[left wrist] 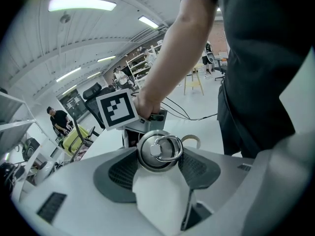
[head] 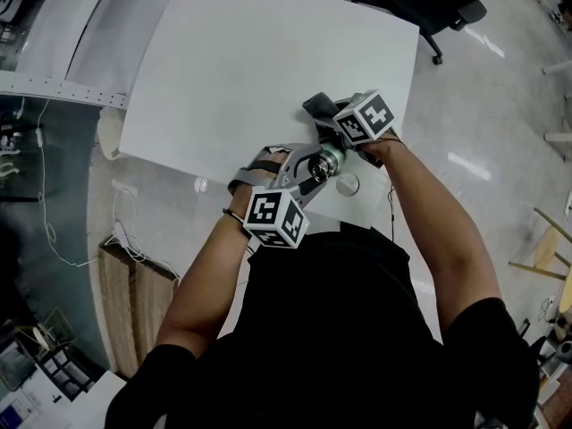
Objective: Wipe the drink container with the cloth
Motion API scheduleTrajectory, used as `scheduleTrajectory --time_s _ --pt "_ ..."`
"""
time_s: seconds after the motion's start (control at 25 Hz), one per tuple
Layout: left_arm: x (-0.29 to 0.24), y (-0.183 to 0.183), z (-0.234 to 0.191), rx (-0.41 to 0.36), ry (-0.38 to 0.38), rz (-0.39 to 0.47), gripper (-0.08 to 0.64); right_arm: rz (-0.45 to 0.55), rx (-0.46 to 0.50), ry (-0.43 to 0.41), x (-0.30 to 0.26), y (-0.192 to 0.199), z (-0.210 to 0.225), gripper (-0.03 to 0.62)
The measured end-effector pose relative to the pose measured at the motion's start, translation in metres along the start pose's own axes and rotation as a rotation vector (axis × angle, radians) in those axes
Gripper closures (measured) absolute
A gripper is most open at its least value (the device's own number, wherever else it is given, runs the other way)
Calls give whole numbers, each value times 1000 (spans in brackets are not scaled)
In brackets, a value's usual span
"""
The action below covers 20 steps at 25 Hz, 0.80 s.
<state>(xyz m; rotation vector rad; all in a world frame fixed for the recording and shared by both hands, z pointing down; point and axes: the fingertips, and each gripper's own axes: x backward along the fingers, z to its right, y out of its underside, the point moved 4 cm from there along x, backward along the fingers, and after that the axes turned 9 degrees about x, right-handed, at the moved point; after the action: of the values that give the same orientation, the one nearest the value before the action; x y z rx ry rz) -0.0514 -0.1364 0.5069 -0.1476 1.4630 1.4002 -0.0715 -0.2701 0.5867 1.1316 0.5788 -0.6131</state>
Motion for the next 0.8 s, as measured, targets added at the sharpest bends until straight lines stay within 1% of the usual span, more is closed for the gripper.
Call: scheduleTrajectory --time_s 0.08,0.28,0.4,0.48,0.56,0.68,0.8 --pt "0 -1 0 -5 1 -1 299 -4 61 40 0 1 1 485" --pt "0 0 1 -11 1 -5 299 5 179 121 2 8 5 485" --pt "-1 1 0 -11 3 -8 299 15 217 182 9 12 9 485" --pt "-1 1 -1 -12 10 -15 299 47 194 207 14 14 14 485" --pt "-1 0 -1 -17 19 -20 299 78 152 230 21 18 20 485" --pt "-3 -2 -2 -24 34 -24 299 103 110 268 34 25 28 485" --pt "-6 -5 -4 -11 50 -32 299 153 63 309 53 28 31 485"
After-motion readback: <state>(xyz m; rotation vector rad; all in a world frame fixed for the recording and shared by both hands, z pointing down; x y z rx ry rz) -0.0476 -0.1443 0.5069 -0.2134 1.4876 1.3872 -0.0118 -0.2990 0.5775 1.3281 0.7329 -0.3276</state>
